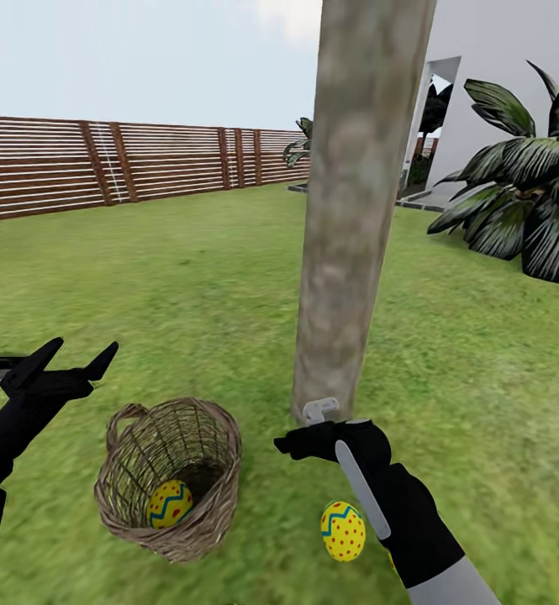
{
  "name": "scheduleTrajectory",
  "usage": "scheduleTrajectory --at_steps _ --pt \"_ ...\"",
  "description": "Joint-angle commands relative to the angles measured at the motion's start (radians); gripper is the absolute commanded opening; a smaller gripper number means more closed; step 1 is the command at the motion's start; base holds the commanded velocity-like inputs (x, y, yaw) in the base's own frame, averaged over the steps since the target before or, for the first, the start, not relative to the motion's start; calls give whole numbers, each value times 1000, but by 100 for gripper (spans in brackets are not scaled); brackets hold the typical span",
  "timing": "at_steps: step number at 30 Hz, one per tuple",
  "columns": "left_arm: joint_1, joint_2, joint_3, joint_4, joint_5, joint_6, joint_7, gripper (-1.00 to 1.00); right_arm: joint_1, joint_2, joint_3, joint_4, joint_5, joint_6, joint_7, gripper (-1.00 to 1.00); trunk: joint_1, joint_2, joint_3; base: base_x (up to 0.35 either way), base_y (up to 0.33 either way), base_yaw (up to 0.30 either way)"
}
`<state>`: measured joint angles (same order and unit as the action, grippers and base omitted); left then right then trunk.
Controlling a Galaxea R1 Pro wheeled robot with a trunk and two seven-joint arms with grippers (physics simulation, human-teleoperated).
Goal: Take the three Easter eggs out of the wicker basket on the lawn in the garden, then place them on the lawn next to a single tree (choose any tree) so that all three eggs are next to the same tree and none are left in the basket.
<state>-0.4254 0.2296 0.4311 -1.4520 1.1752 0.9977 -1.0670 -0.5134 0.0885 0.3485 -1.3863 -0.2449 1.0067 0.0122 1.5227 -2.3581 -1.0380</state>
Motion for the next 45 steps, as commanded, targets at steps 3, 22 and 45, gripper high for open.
scheduleTrajectory --at_steps 3,22,45 --pt "0 -1 3 0 1 4 -2 100 -1 0 0 -1 -2 4 2 100 0 0 -1 0 0 277" --pt "0 -4 3 1 0 4 -3 100 -1 0 0 0 -4 3 2 100 0 0 -1 0 0 291" --pt "0 -24 1 1 0 4 -3 100 -1 8 -3 50 -4 -5 -92 100 0 0 -1 7 28 257"
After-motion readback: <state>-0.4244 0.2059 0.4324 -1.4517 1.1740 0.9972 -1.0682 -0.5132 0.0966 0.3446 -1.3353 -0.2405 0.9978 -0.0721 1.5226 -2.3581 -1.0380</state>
